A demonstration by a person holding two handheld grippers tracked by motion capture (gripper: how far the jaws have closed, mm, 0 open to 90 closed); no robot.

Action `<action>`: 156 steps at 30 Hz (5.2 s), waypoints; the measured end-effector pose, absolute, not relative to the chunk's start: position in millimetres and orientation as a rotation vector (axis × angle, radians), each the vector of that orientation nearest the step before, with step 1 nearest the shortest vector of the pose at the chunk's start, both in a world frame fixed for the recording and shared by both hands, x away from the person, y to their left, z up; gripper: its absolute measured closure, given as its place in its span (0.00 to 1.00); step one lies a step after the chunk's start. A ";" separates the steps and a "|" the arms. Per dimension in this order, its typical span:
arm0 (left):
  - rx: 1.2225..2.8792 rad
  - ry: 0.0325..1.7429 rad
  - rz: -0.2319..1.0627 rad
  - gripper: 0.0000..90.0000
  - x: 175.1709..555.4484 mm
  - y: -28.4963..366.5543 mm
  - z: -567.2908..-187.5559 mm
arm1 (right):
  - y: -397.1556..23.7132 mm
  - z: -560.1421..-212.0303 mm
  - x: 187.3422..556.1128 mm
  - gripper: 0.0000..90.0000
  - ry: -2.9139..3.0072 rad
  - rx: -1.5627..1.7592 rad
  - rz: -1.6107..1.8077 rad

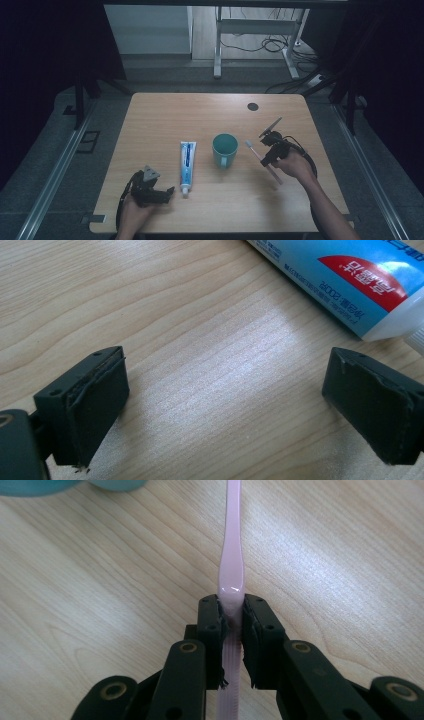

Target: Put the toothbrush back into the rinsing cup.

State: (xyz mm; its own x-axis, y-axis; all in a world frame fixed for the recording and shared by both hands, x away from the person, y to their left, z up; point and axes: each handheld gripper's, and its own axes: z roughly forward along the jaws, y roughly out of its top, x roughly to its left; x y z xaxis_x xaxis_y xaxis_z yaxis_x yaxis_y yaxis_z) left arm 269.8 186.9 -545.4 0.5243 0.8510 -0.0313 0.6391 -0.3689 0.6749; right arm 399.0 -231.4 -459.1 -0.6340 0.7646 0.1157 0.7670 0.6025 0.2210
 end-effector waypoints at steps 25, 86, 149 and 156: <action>2.132 1.200 0.433 0.05 270.0 187.1 -545.3 | -240.8 -420.7 370.6 0.88 -2.846 -1.249 -0.861; 2.127 1.201 0.434 0.06 270.1 187.0 -545.5 | -169.5 -371.8 389.0 0.88 -2.816 -1.063 -1.529; 2.131 1.201 0.432 0.06 270.0 187.1 -545.3 | -137.3 -463.3 402.6 0.87 -2.825 -1.085 -1.408; 2.129 1.204 0.431 0.06 269.8 186.9 -545.4 | -136.4 -470.0 403.7 0.86 -2.823 -1.103 -1.378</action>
